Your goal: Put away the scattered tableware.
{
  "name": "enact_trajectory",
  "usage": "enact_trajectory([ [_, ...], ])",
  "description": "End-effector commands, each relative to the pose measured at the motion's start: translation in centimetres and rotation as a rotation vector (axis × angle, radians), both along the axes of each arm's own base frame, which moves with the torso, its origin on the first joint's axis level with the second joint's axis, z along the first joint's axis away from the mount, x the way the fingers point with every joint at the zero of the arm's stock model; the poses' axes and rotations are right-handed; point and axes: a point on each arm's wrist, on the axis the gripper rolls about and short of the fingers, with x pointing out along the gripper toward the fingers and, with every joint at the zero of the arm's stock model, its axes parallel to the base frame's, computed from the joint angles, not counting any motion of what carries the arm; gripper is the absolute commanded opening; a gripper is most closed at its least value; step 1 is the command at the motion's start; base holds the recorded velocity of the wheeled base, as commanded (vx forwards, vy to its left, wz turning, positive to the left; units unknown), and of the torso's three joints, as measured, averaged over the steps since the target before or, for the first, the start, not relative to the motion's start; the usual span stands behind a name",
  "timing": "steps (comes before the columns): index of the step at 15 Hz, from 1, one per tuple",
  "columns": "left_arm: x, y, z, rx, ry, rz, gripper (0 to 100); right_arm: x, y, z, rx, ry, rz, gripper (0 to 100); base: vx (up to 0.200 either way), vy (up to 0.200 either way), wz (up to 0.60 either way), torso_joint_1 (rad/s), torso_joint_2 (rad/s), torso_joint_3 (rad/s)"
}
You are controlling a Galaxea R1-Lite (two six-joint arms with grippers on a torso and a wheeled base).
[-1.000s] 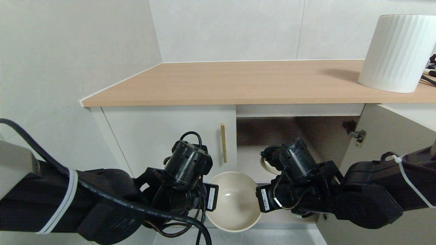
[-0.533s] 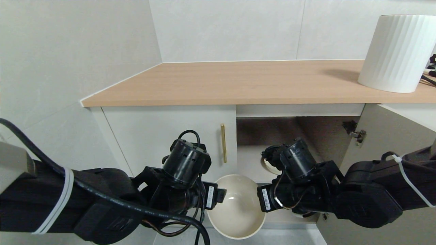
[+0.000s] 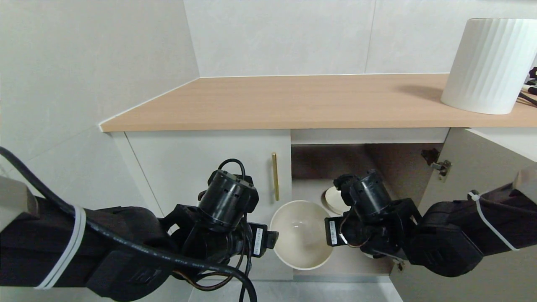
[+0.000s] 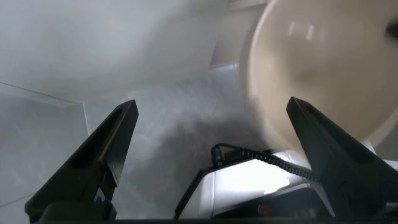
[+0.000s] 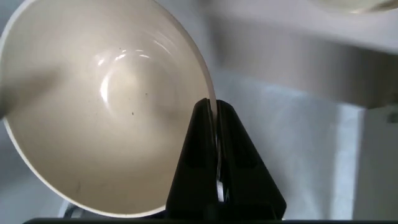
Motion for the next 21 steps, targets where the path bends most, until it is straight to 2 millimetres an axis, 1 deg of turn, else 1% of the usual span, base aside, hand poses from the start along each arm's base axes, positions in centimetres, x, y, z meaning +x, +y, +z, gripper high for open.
enact_trajectory([
  [1,0.0,0.1,0.1,-0.004,-0.004,0.003,100,1.3,-1.5,-1.3,-0.006,-0.001,-0.064,0,0.000,0.000,0.00,0.000,0.00,0.000],
  [2,0.0,0.1,0.3,-0.006,-0.008,0.004,100,3.2,-2.8,-2.1,0.023,-0.040,-0.129,0,0.000,0.000,0.00,0.000,0.00,0.000],
  [3,-0.1,0.2,0.5,-0.011,-0.014,0.004,100,4.2,-3.4,-2.5,0.042,-0.061,-0.159,0,0.000,0.000,0.00,0.000,0.00,0.000],
  [5,-0.1,0.2,0.7,-0.016,-0.018,0.007,100,6.7,-4.5,-4.0,0.087,-0.100,-0.246,0,0.000,0.000,0.00,0.000,0.00,0.000],
  [6,0.0,0.2,0.7,-0.016,-0.020,0.010,100,7.9,-5.2,-4.8,0.078,-0.109,-0.289,0,0.000,0.000,0.00,0.000,0.00,0.000],
  [7,0.0,0.2,0.7,-0.016,-0.020,0.010,100,8.4,-5.4,-5.1,0.077,-0.111,-0.304,0,0.000,0.000,0.00,0.000,0.00,0.000],
  [8,0.0,0.2,0.7,-0.016,-0.020,0.010,100,9.9,-6.4,-5.8,0.076,-0.112,-0.347,0,0.000,0.000,0.00,0.000,0.00,0.000],
  [11,0.0,0.3,0.8,-0.017,-0.021,0.010,100,12.9,-7.8,-6.8,0.112,-0.125,-0.431,0,0.000,0.000,0.00,0.000,0.00,0.000],
  [14,0.0,0.2,0.6,-0.013,-0.017,0.010,100,15.3,-9.1,-7.8,0.117,-0.141,-0.477,0,0.000,0.000,0.00,0.000,0.00,0.000],
  [15,0.0,0.2,0.5,-0.014,-0.015,0.011,100,15.9,-9.6,-7.9,0.120,-0.153,-0.494,0,0.000,0.000,0.00,0.000,0.00,0.000],
  [17,0.1,0.2,0.5,-0.013,-0.014,0.012,100,16.6,-10.4,-8.1,0.120,-0.160,-0.515,0,0.000,0.000,0.00,0.000,0.00,0.000],
  [18,0.1,0.2,0.5,-0.013,-0.014,0.012,100,16.8,-10.7,-8.5,0.114,-0.151,-0.523,0,0.000,0.000,0.00,0.000,0.00,0.000],
  [21,0.1,0.2,0.4,-0.012,-0.013,0.012,100,17.0,-10.8,-8.8,0.110,-0.146,-0.527,0,0.000,0.000,0.00,0.000,0.00,0.000],
])
